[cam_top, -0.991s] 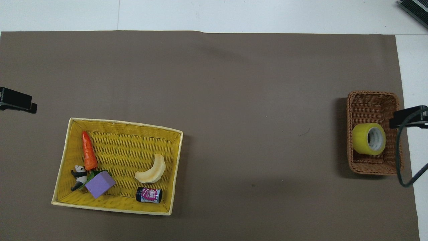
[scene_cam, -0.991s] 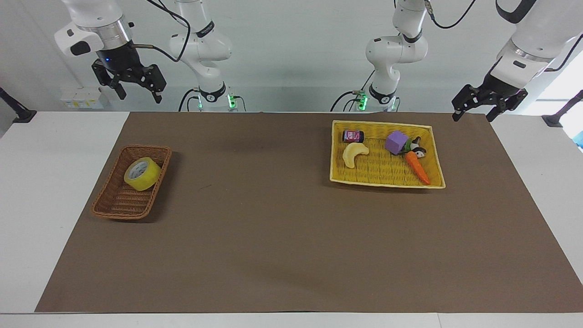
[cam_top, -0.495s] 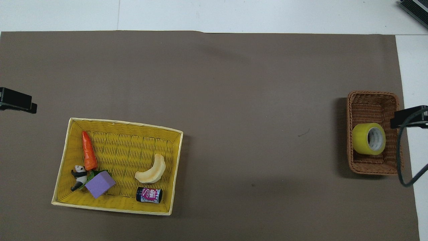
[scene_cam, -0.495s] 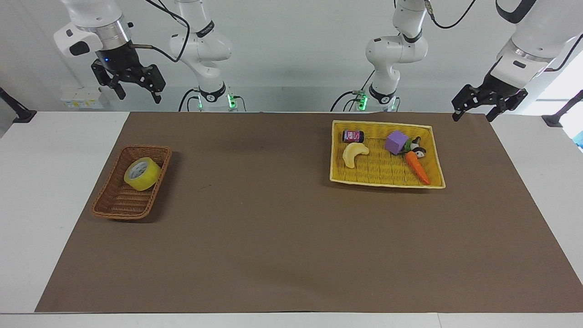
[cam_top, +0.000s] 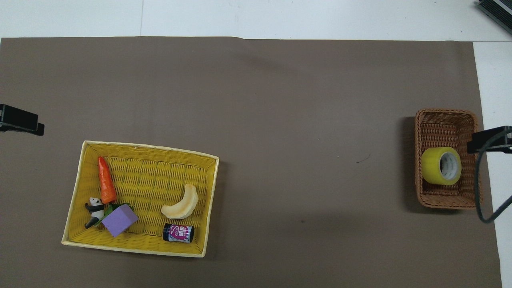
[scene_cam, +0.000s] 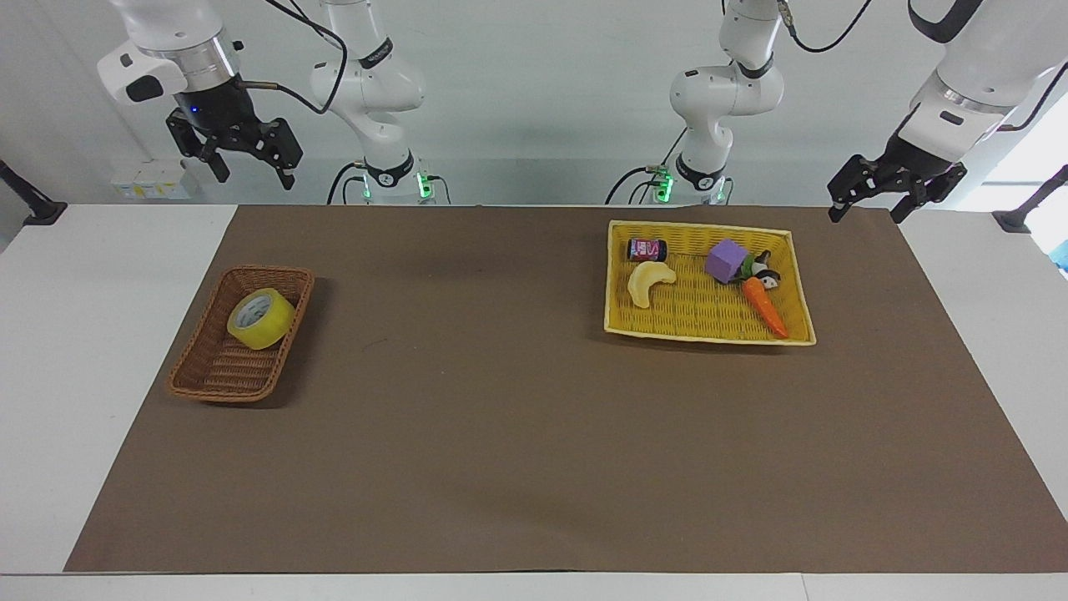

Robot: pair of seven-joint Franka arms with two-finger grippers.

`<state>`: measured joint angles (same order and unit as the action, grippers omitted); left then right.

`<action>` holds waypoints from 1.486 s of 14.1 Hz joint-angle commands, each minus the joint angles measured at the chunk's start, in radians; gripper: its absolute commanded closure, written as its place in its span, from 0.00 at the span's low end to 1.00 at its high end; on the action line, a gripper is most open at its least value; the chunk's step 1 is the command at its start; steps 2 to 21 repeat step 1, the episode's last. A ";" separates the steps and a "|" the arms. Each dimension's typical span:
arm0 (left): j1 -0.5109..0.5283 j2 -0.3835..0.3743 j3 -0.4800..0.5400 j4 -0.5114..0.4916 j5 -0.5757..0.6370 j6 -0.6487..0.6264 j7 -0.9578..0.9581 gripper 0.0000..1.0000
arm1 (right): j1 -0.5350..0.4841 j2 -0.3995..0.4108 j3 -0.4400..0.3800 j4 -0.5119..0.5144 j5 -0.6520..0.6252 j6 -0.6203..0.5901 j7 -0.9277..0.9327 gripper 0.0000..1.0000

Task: Move tape to another basket

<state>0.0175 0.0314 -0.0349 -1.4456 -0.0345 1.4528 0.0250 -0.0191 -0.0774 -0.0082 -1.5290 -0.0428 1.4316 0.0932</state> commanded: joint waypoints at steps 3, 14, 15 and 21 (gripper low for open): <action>0.006 -0.016 -0.007 -0.015 0.015 -0.009 -0.007 0.00 | -0.009 -0.010 0.001 -0.013 -0.006 0.004 -0.017 0.00; 0.006 -0.016 -0.007 -0.015 0.015 -0.009 -0.007 0.00 | -0.009 -0.010 0.001 -0.013 -0.006 0.004 -0.017 0.00; 0.006 -0.016 -0.007 -0.015 0.015 -0.009 -0.007 0.00 | -0.009 -0.010 0.001 -0.013 -0.006 0.004 -0.017 0.00; 0.006 -0.016 -0.007 -0.015 0.015 -0.009 -0.007 0.00 | -0.009 -0.010 0.001 -0.013 -0.006 0.004 -0.017 0.00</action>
